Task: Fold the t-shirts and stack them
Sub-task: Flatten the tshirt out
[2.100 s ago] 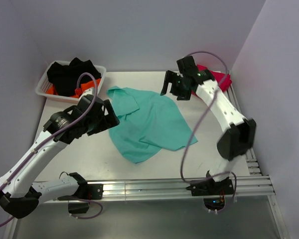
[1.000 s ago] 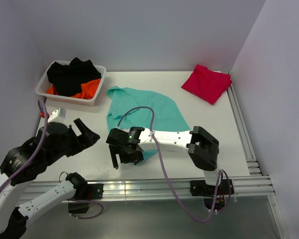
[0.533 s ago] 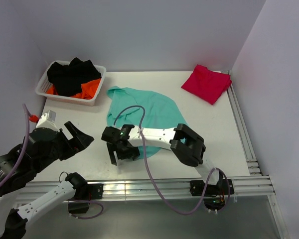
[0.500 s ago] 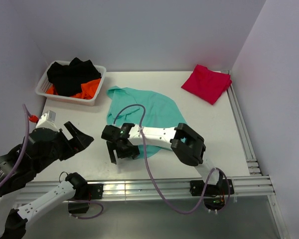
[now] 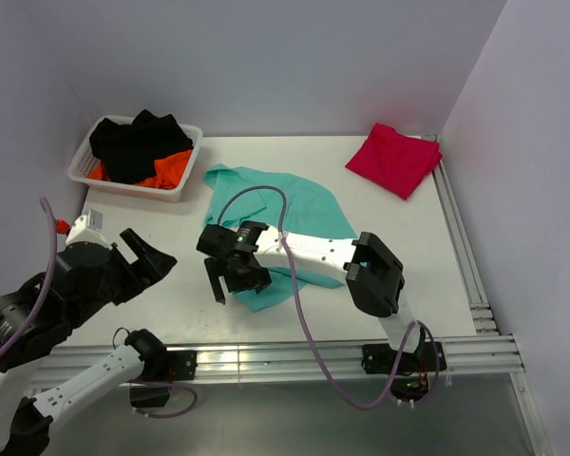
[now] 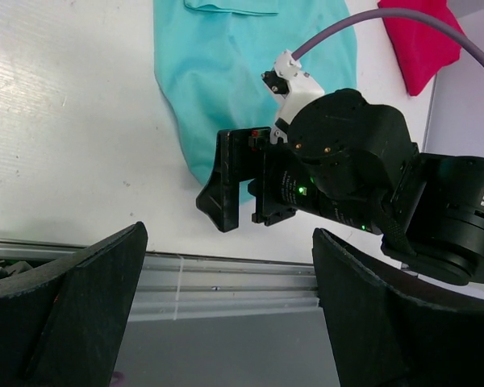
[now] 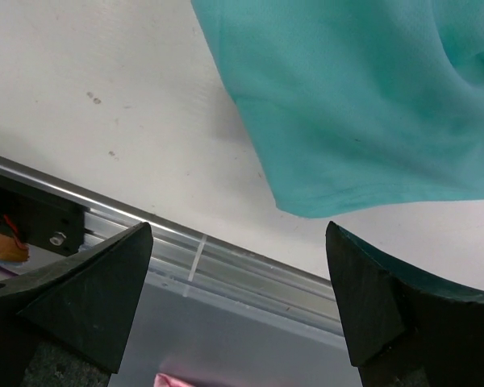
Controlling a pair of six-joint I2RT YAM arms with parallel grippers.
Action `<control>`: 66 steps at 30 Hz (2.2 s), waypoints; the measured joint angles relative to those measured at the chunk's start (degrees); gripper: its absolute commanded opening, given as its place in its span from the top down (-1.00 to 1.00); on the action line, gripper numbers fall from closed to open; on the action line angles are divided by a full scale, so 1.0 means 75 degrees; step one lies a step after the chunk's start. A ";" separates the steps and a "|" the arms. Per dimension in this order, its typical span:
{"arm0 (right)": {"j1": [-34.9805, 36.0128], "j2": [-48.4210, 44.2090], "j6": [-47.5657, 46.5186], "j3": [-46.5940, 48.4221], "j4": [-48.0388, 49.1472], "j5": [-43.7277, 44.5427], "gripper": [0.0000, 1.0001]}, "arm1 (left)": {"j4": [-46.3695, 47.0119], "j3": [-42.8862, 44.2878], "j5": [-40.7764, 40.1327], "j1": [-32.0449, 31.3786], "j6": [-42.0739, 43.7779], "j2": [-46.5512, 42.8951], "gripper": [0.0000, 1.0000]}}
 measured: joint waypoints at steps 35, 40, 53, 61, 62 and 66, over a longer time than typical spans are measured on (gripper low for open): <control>-0.1198 -0.1300 -0.0930 -0.2066 0.0041 0.0344 1.00 | 0.0778 -0.0073 -0.0653 0.0000 0.0233 0.1539 -0.89; -0.2075 -0.3558 -0.0979 -0.2952 -0.0472 0.1084 1.00 | 0.1830 -0.0154 -0.0589 0.0017 0.0901 0.2582 -0.94; -0.2422 -0.5386 -0.0364 -0.7189 -0.0691 0.1209 1.00 | 0.3905 0.2964 0.1440 0.1075 0.2914 0.8652 -0.83; -0.2422 -0.6006 0.0093 -0.7530 -0.0565 0.0953 1.00 | 0.4025 0.5027 0.2340 0.0985 0.2911 1.1234 -0.77; -0.2422 -0.6003 0.0117 -0.7530 -0.0539 0.0930 1.00 | 0.3955 0.5021 0.2378 0.0941 0.2882 1.1348 -0.76; -0.2422 -0.5931 0.0143 -0.7501 -0.0463 0.0883 1.00 | 0.3870 0.4602 0.2361 0.0595 0.2713 1.1500 -0.76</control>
